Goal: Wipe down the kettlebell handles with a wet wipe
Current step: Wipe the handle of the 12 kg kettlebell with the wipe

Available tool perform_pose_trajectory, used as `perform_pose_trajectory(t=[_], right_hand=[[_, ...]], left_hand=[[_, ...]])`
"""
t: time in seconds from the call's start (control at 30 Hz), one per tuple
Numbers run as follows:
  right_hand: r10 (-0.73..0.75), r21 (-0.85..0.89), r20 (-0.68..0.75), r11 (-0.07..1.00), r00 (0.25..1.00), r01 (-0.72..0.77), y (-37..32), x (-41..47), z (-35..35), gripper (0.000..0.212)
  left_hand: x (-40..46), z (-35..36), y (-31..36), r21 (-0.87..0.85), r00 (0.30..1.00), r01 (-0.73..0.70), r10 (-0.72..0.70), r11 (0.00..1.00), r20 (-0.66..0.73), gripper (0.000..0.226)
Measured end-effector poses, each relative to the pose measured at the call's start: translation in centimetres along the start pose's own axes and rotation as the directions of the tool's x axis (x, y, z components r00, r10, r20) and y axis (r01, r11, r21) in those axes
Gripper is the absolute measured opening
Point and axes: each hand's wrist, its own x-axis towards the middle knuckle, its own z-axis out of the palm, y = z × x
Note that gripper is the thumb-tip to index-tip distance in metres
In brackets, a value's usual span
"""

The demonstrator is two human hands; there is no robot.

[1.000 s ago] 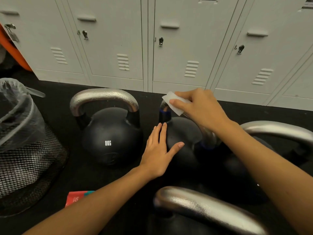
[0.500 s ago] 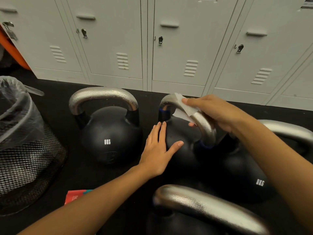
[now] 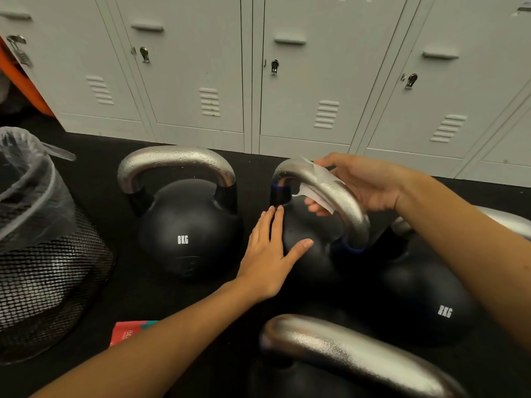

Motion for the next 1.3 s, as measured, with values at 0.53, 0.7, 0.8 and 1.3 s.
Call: perform_pose_trajectory(t=[0.53,0.7,0.8,1.3], right_hand=[[-0.173,-0.440,-0.246,0.896,0.954,0.049,1.0,-2.1,1.9,0.068],[-0.472,-0.672,-0.360,0.730,0.805,0.127,3.8,-3.8,2.7,0.074],[-0.622,-0.750,-0.386,0.642,0.682,0.162,6.0,-5.1,3.4,0.055],[-0.780,-0.985,-0.136,0.171,0.611,-0.002,3.6,-1.0,4.7,0.051]], left_hand=[[0.1,0.1,-0.2,-0.012,1.000,-0.004,0.004,1.000,-0.003,0.082],[0.0,0.1,-0.1,-0.009,1.000,0.004,-0.004,1.000,0.003,0.082],[0.1,0.1,-0.1,-0.002,1.000,0.006,-0.006,1.000,-0.001,0.083],[0.2,-0.3,0.1,-0.084,1.000,0.014,-0.012,0.996,0.024,0.082]])
